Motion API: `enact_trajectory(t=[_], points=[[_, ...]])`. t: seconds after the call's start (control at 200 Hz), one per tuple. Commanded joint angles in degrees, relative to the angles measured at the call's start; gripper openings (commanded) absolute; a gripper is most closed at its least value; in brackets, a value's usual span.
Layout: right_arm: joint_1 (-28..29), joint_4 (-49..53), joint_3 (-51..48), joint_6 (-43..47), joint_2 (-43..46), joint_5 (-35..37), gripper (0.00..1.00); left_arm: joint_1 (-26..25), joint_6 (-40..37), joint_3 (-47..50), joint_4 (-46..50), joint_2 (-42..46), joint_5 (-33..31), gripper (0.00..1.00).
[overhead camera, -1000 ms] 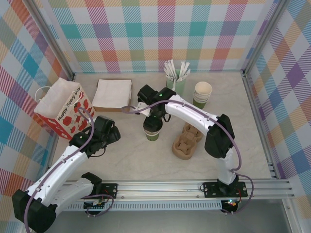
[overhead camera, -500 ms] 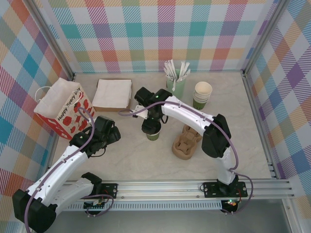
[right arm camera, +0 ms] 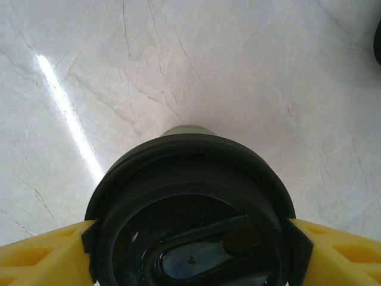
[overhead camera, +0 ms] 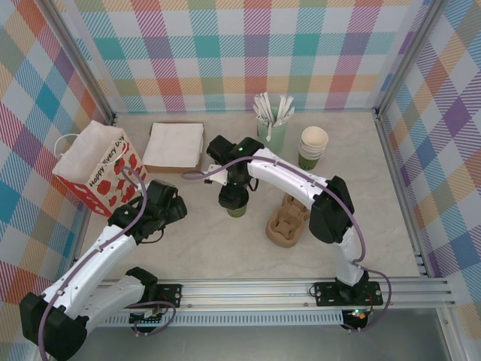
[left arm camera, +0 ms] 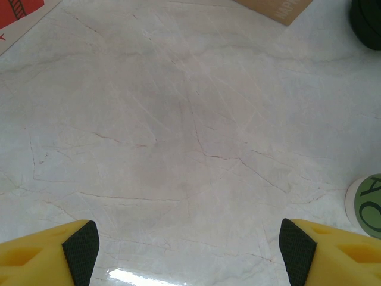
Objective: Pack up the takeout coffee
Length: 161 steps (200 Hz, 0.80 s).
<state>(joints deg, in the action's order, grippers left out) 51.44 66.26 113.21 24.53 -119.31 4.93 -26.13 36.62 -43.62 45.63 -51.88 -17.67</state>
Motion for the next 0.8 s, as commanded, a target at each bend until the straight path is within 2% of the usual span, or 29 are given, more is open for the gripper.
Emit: enact_trajectory(t=[0.0, 0.335, 0.53, 0.67, 0.8], points=[[0.3, 2.2, 1.7, 0.4, -2.2, -0.6, 0.79, 0.6, 0.6, 0.5, -1.0, -0.2, -0.8, 0.81], [0.3, 2.3, 2.6, 0.3, -0.8, 0.1, 0.87, 0.6, 0.6, 0.4, -1.1, -0.2, -0.6, 0.82], [0.3, 2.6, 2.8, 0.0, 0.8, -0.3, 0.95, 0.6, 0.6, 0.4, -1.3, -0.1, 0.5, 0.82], [0.2, 3.2, 2.9, -1.1, 3.0, -1.3, 1.00, 0.6, 0.1, 0.6, -3.0, 0.0, 4.3, 0.84], [-0.4, 2.6, 1.5, -3.1, 6.9, -2.6, 1.00, 0.6, -0.3, 0.6, -5.8, 0.1, 9.6, 0.85]])
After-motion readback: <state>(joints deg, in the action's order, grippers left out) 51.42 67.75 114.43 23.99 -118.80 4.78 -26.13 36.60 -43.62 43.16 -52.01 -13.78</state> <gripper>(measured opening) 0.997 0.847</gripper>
